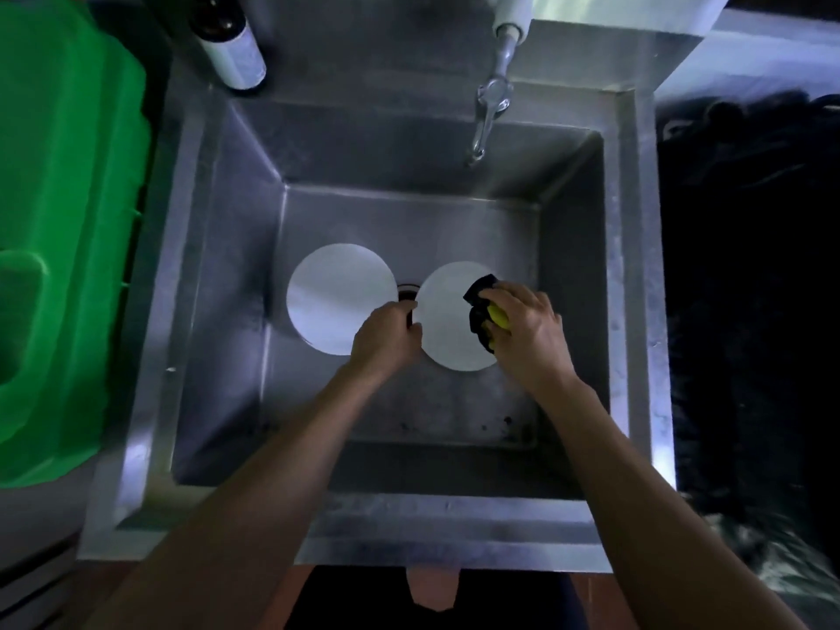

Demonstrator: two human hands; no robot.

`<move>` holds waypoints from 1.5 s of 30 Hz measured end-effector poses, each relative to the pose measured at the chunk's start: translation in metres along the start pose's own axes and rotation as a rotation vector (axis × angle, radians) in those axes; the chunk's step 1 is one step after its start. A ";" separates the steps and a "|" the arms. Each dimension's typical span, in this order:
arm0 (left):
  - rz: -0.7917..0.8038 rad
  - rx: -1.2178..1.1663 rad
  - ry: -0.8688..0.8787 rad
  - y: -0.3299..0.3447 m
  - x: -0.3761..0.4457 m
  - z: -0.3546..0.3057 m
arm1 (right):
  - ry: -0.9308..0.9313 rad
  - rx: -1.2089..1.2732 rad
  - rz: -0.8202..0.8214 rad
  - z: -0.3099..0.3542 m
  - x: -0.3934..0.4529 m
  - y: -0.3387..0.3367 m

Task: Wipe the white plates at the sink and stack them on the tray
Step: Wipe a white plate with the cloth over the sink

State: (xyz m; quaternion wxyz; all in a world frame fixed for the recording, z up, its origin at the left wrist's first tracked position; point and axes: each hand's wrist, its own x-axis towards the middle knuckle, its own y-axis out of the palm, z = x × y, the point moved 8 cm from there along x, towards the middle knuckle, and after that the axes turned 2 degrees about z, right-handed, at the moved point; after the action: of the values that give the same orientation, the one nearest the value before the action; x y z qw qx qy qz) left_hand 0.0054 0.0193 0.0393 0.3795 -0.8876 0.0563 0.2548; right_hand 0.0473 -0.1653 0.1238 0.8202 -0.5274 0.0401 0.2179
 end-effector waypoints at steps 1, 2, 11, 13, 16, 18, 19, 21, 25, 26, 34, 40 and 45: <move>-0.004 -0.059 -0.045 0.008 0.002 0.008 | 0.005 0.001 0.008 -0.003 0.005 0.005; 0.000 -0.105 -0.087 0.017 0.005 0.017 | 0.008 0.001 0.020 -0.006 0.009 0.011; 0.075 -0.340 -0.426 0.091 0.028 0.071 | -0.021 0.003 0.184 -0.034 0.035 0.060; 0.005 -0.419 -0.494 0.096 0.031 0.079 | -0.032 0.008 0.202 -0.039 0.041 0.068; -0.090 -0.631 -0.600 0.111 0.030 0.085 | -0.043 0.013 0.222 -0.049 0.046 0.079; -0.128 -0.730 -0.670 0.119 0.031 0.087 | -0.062 0.018 0.229 -0.053 0.050 0.083; -0.153 -0.774 -0.713 0.121 0.031 0.089 | -0.069 0.023 0.227 -0.055 0.053 0.084; -0.198 -0.880 -0.783 0.129 0.031 0.093 | -0.062 0.031 0.224 -0.059 0.058 0.086; -0.260 -0.943 -0.824 0.136 0.032 0.097 | -0.052 0.043 0.218 -0.065 0.067 0.090; -0.260 -0.932 -0.810 0.137 0.033 0.097 | -0.048 0.045 0.218 -0.067 0.069 0.091; -0.310 -0.961 -0.801 0.144 0.038 0.097 | -0.041 0.065 0.216 -0.084 0.070 0.099; -0.286 -1.090 -0.768 0.146 0.039 0.084 | -0.017 0.072 0.208 -0.095 0.065 0.101; -0.259 -1.072 -0.744 0.146 0.037 0.078 | -0.016 0.070 0.191 -0.094 0.057 0.095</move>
State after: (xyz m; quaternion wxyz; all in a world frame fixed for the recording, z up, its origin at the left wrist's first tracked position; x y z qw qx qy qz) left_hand -0.0372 -0.0253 -0.1190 -0.0928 -0.8058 -0.3201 0.4895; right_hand 0.0764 -0.1965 -0.0154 0.8138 -0.4906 0.0911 0.2978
